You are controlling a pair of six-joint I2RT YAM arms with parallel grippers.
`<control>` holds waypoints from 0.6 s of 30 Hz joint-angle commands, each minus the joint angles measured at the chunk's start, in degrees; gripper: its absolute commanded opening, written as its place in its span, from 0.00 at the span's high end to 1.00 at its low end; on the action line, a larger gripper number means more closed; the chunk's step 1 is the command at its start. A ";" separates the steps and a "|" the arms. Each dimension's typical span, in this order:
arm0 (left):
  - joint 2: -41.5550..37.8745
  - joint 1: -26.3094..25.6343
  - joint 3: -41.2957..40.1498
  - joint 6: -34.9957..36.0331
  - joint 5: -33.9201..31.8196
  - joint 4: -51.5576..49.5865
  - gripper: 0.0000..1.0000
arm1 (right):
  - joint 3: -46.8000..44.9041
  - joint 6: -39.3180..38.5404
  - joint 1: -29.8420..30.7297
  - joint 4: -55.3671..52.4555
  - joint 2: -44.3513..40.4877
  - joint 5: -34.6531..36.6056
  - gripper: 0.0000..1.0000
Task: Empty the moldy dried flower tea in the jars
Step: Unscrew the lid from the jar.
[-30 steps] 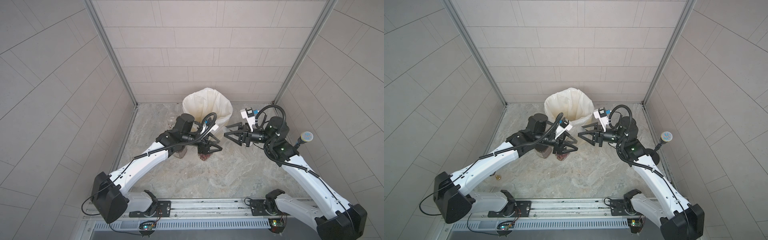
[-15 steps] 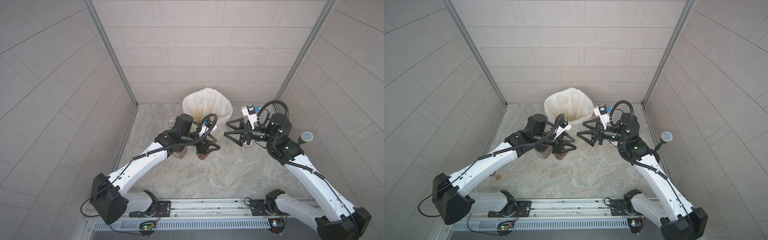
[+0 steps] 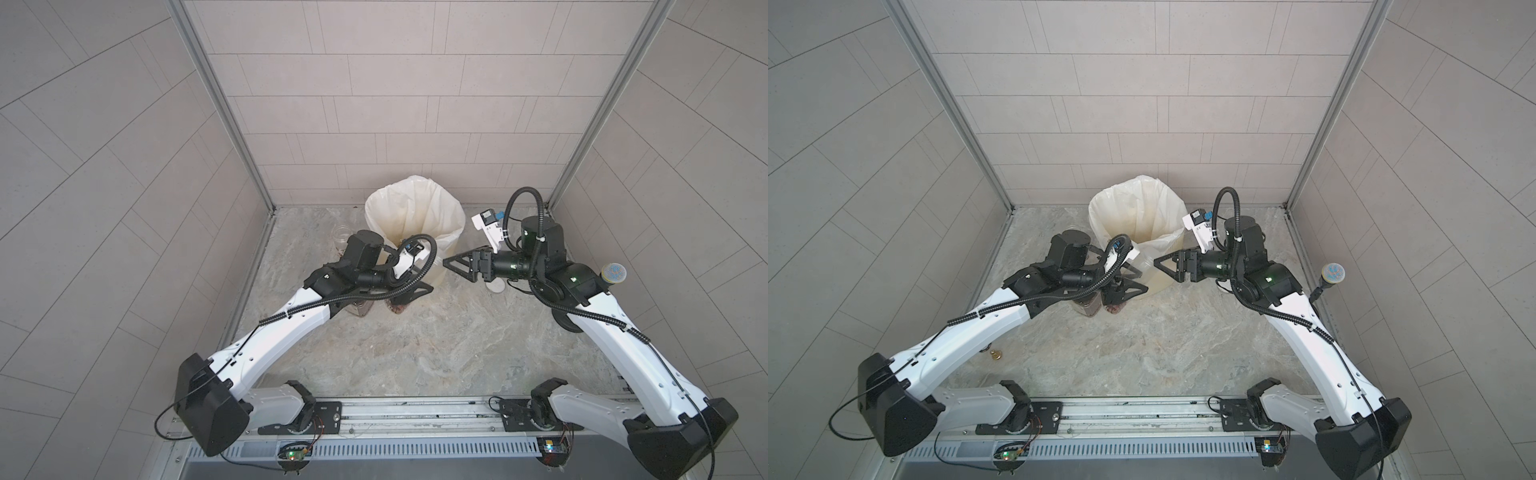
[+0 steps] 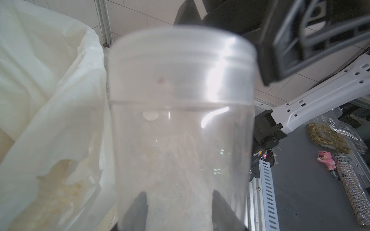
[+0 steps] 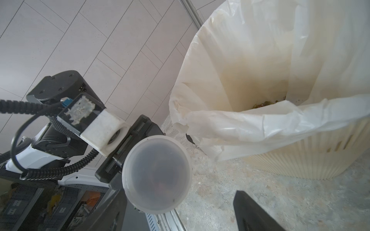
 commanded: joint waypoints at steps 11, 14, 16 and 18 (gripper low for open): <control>0.16 -1.86 3.08 6.93 -1.93 -6.58 0.55 | 4.08 -2.47 2.63 -4.74 2.97 -5.26 0.34; 0.35 -1.88 3.92 7.80 -1.35 -8.10 0.55 | 4.14 -4.87 2.64 -6.81 2.87 -5.78 0.47; 0.56 -1.88 4.36 8.20 -0.20 -8.75 0.55 | 3.64 -7.30 2.66 -7.82 2.78 -7.34 0.51; 0.94 -1.88 5.27 8.93 2.52 -10.20 0.55 | 2.89 -11.99 2.64 -8.99 2.61 -9.32 0.52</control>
